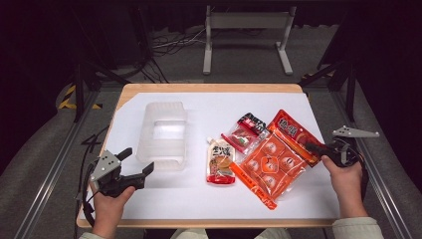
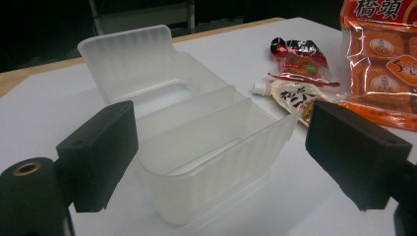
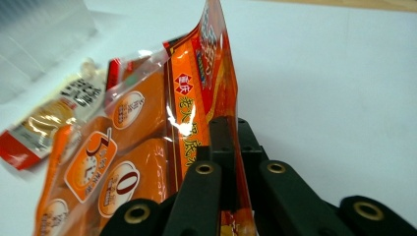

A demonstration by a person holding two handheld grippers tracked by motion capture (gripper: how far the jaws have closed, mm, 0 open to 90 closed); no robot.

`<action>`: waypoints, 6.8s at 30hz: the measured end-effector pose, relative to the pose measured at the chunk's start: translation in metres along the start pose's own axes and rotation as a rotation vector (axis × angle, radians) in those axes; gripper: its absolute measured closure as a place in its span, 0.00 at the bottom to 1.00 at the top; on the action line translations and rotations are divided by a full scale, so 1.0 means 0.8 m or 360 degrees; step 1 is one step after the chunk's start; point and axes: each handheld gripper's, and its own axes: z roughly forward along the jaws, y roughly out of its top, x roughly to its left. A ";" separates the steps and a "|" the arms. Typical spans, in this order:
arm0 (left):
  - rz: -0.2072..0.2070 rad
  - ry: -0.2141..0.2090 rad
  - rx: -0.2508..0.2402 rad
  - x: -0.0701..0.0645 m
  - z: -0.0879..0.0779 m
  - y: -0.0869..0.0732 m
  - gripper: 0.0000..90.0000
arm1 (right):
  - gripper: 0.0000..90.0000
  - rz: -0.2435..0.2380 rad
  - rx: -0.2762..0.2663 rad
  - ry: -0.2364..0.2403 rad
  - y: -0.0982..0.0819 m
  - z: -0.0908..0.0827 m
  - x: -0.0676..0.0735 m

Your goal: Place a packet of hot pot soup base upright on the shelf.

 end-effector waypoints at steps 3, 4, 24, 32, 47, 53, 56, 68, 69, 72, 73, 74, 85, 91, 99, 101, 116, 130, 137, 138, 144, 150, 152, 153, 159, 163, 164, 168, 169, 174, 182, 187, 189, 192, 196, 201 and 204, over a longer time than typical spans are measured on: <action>0.0005 -0.0015 -0.0015 -0.003 -0.001 0.007 0.16 | 1.00 -0.0006 -0.0046 0.0029 0.006 -0.008 0.006; 0.0006 -0.0025 -0.0016 -0.005 -0.001 0.009 0.16 | 1.00 -0.0011 -0.0057 0.0035 0.008 -0.009 0.008; -0.0005 -0.0197 -0.0044 -0.024 0.005 0.023 0.16 | 1.00 -0.0169 -0.0274 0.0196 0.047 -0.054 0.067; 0.0021 -0.0181 -0.0064 -0.026 0.002 0.026 0.15 | 1.00 -0.0219 -0.0319 0.0274 0.059 -0.062 0.084; 0.0035 -0.0205 -0.0080 -0.031 0.010 0.027 0.14 | 1.00 -0.0316 -0.0313 0.0400 0.077 -0.069 0.111; 0.0055 -0.0212 -0.0080 -0.037 0.016 0.030 0.15 | 1.00 -0.0334 -0.0312 0.0452 0.084 -0.070 0.116; 0.0072 -0.0228 -0.0072 -0.042 0.019 0.032 0.15 | 1.00 -0.0350 -0.0315 0.0475 0.090 -0.072 0.120; 0.0173 -0.0322 0.0018 -0.070 0.042 0.050 0.13 | 1.00 -0.0422 -0.0330 0.0533 0.113 -0.071 0.140; 0.0181 -0.0337 0.0026 -0.074 0.046 0.052 0.13 | 1.00 -0.0422 -0.0330 0.0533 0.113 -0.071 0.140; 0.0200 -0.0365 0.0030 -0.081 0.053 0.056 0.13 | 1.00 -0.0439 -0.0335 0.0566 0.120 -0.069 0.146; 0.0210 -0.0373 0.0028 -0.083 0.056 0.057 0.13 | 1.00 -0.0442 -0.0337 0.0579 0.122 -0.068 0.147; 0.0215 -0.0375 0.0028 -0.084 0.058 0.059 0.12 | 1.00 -0.0447 -0.0336 0.0592 0.124 -0.067 0.149; 0.0203 -0.0558 -0.0066 -0.095 0.087 0.068 0.13 | 1.00 -0.0489 -0.0346 0.0686 0.137 -0.056 0.168; 0.0206 -0.0576 -0.0090 -0.097 0.105 0.071 0.15 | 1.00 -0.0508 -0.0348 0.0711 0.141 -0.053 0.174; 0.0243 -0.0703 0.0029 -0.098 0.130 0.076 0.17 | 1.00 -0.0544 -0.0353 0.0766 0.144 -0.049 0.183; 0.0256 -0.0713 0.0049 -0.103 0.137 0.076 0.14 | 1.00 -0.0559 -0.0349 0.0782 0.144 -0.046 0.188; 0.0077 -0.0966 -0.0055 -0.110 0.163 0.072 0.27 | 1.00 -0.0572 -0.0366 0.0877 0.143 -0.034 0.199; 0.0023 -0.1232 -0.0283 -0.112 0.182 0.066 0.18 | 1.00 -0.0571 -0.0423 0.0961 0.138 -0.022 0.203; -0.0039 -0.1237 -0.0249 -0.116 0.187 0.064 0.07 | 1.00 -0.0523 -0.0466 0.1004 0.131 -0.010 0.204; -0.0041 -0.1206 -0.0253 -0.116 0.187 0.064 0.07 | 1.00 -0.0513 -0.0466 0.1010 0.130 -0.009 0.204; 0.0038 -0.1180 -0.0251 -0.119 0.183 0.063 0.16 | 1.00 -0.0477 -0.0484 0.1014 0.120 0.001 0.204; 0.0132 -0.1172 -0.0244 -0.122 0.184 0.062 0.29 | 1.00 -0.0454 -0.0485 0.1045 0.114 0.008 0.206; 0.0161 -0.1186 -0.0259 -0.122 0.182 0.062 0.38 | 1.00 -0.0450 -0.0499 0.1045 0.114 0.006 0.205; 0.0172 -0.1194 -0.0262 -0.122 0.182 0.062 0.41 | 1.00 -0.0449 -0.0506 0.1042 0.114 0.005 0.204; 0.0211 -0.1251 -0.0249 -0.124 0.178 0.063 0.63 | 1.00 -0.0424 -0.0529 0.1034 0.112 0.005 0.198; 0.0214 -0.1258 -0.0233 -0.125 0.176 0.063 0.69 | 1.00 -0.0418 -0.0528 0.1051 0.111 0.007 0.196; 0.0213 -0.1260 -0.0229 -0.125 0.175 0.063 0.71 | 1.00 -0.0421 -0.0527 0.1046 0.111 0.007 0.196; 0.0227 -0.1241 -0.0212 -0.126 0.171 0.065 0.75 | 1.00 -0.0420 -0.0523 0.1038 0.111 0.009 0.196; 0.0236 -0.1240 -0.0210 -0.126 0.170 0.065 0.76 | 1.00 -0.0422 -0.0524 0.1032 0.111 0.009 0.196; 0.0251 -0.1213 -0.0176 -0.128 0.164 0.070 0.79 | 1.00 -0.0424 -0.0527 0.1018 0.111 0.009 0.196; 0.0255 -0.1196 -0.0164 -0.129 0.161 0.072 0.79 | 0.99 -0.0442 -0.0538 0.0981 0.111 0.009 0.196; 0.0249 -0.1188 -0.0151 -0.129 0.159 0.074 0.79 | 0.96 -0.0447 -0.0553 0.0947 0.111 0.008 0.195; 0.0252 -0.1185 -0.0153 -0.129 0.159 0.074 0.79 | 0.95 -0.0447 -0.0554 0.0947 0.111 0.007 0.195; 0.0252 -0.1174 -0.0146 -0.130 0.157 0.075 0.79 | 0.90 -0.0426 -0.0551 0.0934 0.112 0.006 0.194; 0.0262 -0.1160 -0.0135 -0.127 0.155 0.076 0.79 | 0.80 -0.0409 -0.0579 0.0902 0.113 0.001 0.189; 0.0280 -0.1127 -0.0145 -0.121 0.151 0.079 0.79 | 0.64 -0.0462 -0.0515 0.0726 0.114 -0.004 0.186; 0.0275 -0.1105 -0.0152 -0.116 0.148 0.081 0.79 | 0.51 -0.0505 -0.0524 0.0582 0.112 -0.007 0.186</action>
